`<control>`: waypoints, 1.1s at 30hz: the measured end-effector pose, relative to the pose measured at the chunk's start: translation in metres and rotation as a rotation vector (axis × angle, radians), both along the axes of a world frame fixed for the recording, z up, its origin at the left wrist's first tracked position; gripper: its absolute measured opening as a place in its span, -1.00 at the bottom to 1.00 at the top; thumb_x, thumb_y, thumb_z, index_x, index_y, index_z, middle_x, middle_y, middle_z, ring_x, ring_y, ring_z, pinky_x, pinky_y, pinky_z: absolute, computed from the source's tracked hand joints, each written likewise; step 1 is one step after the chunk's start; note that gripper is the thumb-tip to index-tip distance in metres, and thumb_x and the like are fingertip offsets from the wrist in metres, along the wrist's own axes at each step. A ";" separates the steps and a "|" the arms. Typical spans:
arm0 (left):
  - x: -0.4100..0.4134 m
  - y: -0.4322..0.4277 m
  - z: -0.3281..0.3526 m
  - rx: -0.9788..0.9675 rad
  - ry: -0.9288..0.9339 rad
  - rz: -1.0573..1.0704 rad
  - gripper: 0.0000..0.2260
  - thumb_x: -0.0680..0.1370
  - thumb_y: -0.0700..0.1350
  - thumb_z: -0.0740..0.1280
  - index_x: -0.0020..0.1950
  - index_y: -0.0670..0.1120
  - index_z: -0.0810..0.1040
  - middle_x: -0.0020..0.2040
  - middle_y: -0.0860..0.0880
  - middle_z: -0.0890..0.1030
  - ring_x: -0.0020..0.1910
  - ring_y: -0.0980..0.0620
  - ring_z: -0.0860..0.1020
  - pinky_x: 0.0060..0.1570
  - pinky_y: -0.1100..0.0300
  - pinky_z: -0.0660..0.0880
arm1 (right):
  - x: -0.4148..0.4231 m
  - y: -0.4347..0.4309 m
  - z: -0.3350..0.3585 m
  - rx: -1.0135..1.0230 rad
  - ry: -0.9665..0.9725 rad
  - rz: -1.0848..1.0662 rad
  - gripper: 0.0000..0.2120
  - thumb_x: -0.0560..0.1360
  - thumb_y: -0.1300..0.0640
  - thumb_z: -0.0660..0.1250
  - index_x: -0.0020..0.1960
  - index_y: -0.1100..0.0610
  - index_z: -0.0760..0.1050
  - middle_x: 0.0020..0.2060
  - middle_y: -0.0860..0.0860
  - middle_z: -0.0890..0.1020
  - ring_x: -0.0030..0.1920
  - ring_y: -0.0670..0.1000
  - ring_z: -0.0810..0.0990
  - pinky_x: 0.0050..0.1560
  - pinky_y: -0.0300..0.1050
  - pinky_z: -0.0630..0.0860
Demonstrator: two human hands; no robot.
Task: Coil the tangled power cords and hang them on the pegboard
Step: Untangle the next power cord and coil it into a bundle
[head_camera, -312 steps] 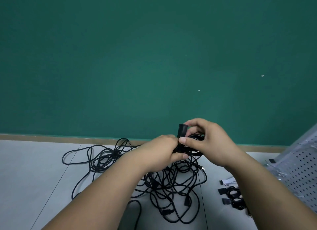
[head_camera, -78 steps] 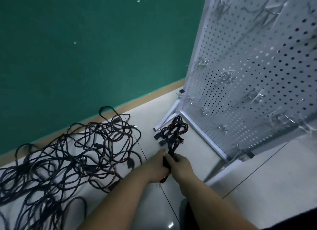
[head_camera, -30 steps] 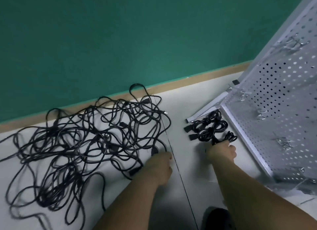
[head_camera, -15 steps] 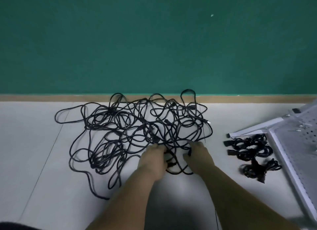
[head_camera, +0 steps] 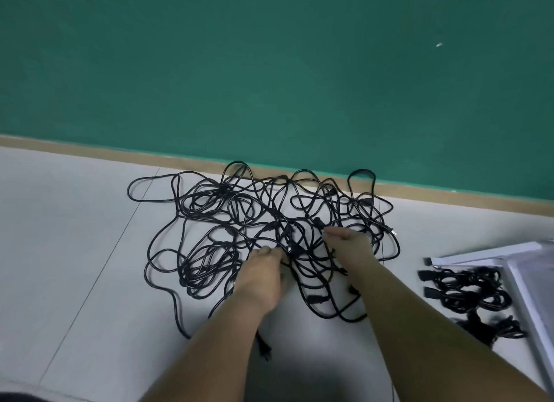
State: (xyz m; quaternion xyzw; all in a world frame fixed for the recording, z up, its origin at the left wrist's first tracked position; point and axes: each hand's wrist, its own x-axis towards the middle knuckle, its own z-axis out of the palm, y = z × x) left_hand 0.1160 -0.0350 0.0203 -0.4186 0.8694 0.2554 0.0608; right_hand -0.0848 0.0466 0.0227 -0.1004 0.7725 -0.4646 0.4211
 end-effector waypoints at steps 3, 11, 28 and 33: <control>-0.006 -0.002 0.007 0.027 0.056 0.041 -0.57 0.62 -0.08 0.37 0.50 0.03 0.47 0.35 -0.01 0.53 0.40 -0.05 0.44 0.41 0.01 0.47 | -0.002 -0.008 0.021 -0.095 -0.003 -0.157 -0.87 0.52 0.20 0.56 0.03 0.03 0.74 -0.05 0.15 0.78 -0.12 0.06 0.64 0.05 0.10 0.69; -0.033 0.004 0.044 0.375 0.413 0.130 -0.71 0.64 0.03 0.40 0.37 0.06 0.61 0.24 0.14 0.67 0.21 0.15 0.59 0.33 0.15 0.49 | -0.003 -0.024 0.098 -0.386 -0.046 -0.117 -0.85 0.59 0.25 0.47 0.14 0.13 0.65 -0.24 0.01 0.69 -0.28 -0.05 0.68 -0.24 -0.14 0.64; -0.045 -0.024 0.159 0.595 0.826 0.385 -0.73 0.80 -0.10 0.08 0.00 -0.12 0.48 -0.37 -0.02 0.52 -0.41 0.03 0.49 -0.25 0.06 0.51 | 0.014 0.029 0.094 -0.025 0.385 0.725 -0.69 0.51 0.20 0.51 0.14 -0.16 0.68 -0.09 -0.22 0.70 -0.27 -0.19 0.58 -0.16 -0.29 0.51; -0.033 -0.035 0.176 0.502 0.960 0.516 -0.74 0.80 -0.10 0.09 0.07 -0.13 0.52 -0.35 -0.03 0.46 -0.39 0.01 0.52 -0.28 0.09 0.63 | 0.007 0.030 0.114 0.053 0.782 0.747 -0.90 0.60 -0.11 0.44 -0.05 -0.12 0.65 -0.16 -0.18 0.67 -0.24 -0.10 0.64 -0.22 -0.08 0.61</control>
